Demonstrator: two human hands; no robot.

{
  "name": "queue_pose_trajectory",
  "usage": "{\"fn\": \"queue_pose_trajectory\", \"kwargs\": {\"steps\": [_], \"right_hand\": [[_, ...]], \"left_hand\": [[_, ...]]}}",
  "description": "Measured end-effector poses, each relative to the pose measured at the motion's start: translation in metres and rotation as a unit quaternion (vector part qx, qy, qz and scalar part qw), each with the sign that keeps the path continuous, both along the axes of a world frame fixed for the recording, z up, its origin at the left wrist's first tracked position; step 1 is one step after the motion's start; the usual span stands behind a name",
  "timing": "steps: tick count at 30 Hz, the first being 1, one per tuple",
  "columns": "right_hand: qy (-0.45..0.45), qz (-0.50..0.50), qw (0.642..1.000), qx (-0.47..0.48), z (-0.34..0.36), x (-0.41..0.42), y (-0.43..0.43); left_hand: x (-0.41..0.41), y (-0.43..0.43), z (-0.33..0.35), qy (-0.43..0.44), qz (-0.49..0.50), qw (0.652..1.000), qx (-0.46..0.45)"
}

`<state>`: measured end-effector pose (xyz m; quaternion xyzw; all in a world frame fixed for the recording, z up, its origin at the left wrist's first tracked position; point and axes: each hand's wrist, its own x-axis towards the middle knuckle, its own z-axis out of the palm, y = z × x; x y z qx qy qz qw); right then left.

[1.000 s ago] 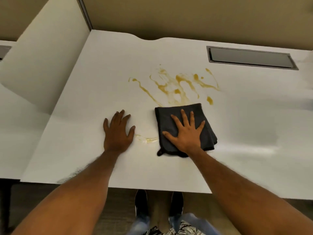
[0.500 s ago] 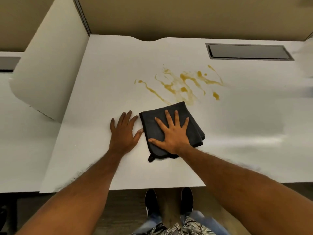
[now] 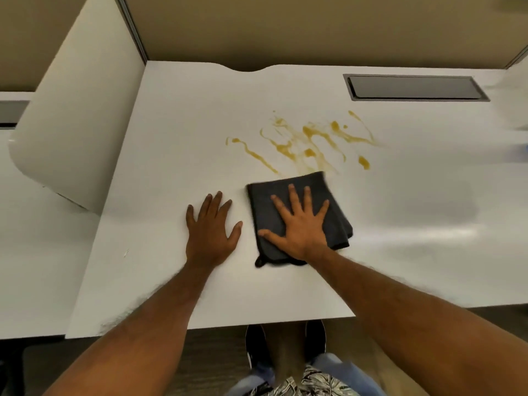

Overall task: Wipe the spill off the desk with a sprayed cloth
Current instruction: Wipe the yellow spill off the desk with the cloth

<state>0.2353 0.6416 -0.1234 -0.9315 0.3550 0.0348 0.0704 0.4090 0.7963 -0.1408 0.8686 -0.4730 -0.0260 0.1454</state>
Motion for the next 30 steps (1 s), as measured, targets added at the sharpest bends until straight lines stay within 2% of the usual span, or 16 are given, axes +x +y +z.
{"fn": "queue_pose_trajectory", "kwargs": {"steps": [2, 3, 6, 10, 11, 14, 15, 18, 19, 21, 23, 24, 25, 28, 29, 30], "right_hand": [[-0.007, 0.07, 0.997, 0.004, 0.001, -0.004, -0.004], [-0.009, 0.051, 0.999, 0.012, 0.003, -0.003, -0.009], [-0.005, -0.089, 0.995, 0.032, 0.006, 0.013, -0.004], [-0.005, 0.035, 0.999, 0.014, 0.002, 0.01, 0.007], [-0.009, 0.032, 0.999, 0.014, 0.005, 0.003, -0.003], [0.0, -0.092, 0.995, 0.038, 0.01, 0.003, -0.021], [0.01, -0.079, 0.996, 0.034, 0.01, 0.007, -0.016], [-0.005, 0.11, 0.994, 0.002, 0.002, 0.001, -0.001], [-0.012, 0.138, 0.99, -0.001, 0.003, -0.006, -0.008], [-0.015, 0.081, 0.997, 0.007, 0.007, -0.011, -0.027], [-0.008, -0.069, 0.997, 0.026, 0.008, -0.004, -0.034], [0.003, -0.114, 0.993, 0.03, 0.008, 0.005, -0.032], [0.012, -0.113, 0.993, 0.028, 0.008, 0.012, -0.026], [0.012, 0.08, 0.997, -0.002, 0.0, 0.006, -0.018], [0.004, 0.127, 0.992, -0.006, 0.002, 0.0, -0.028], [0.0, 0.131, 0.991, -0.003, 0.005, -0.005, -0.042]], "left_hand": [[0.0, -0.001, 0.0, 0.002, -0.001, 1.0, 0.004], [0.0, -0.001, 0.001, -0.001, -0.003, 1.0, 0.005], [0.001, 0.0, -0.001, -0.017, -0.002, 1.0, 0.002], [0.002, 0.0, -0.003, -0.006, -0.001, 1.0, -0.009], [0.002, 0.0, -0.003, -0.007, -0.001, 1.0, -0.008], [0.0, -0.001, -0.004, -0.016, -0.002, 1.0, -0.007], [0.0, -0.001, -0.004, -0.016, -0.001, 1.0, -0.008], [0.002, -0.002, -0.003, -0.01, 0.003, 1.0, -0.005], [0.001, -0.002, -0.003, -0.01, 0.004, 1.0, -0.005], [0.001, -0.001, -0.003, -0.017, -0.001, 1.0, -0.007], [0.001, -0.001, -0.003, -0.022, -0.006, 1.0, -0.006], [0.001, -0.001, -0.002, -0.022, -0.006, 1.0, -0.003], [0.0, -0.001, -0.001, -0.019, -0.005, 1.0, 0.0], [-0.002, 0.0, 0.003, -0.01, -0.004, 1.0, 0.004], [-0.002, 0.0, 0.004, -0.01, -0.002, 1.0, 0.002], [-0.002, -0.001, 0.004, -0.013, 0.0, 1.0, 0.001]]}}
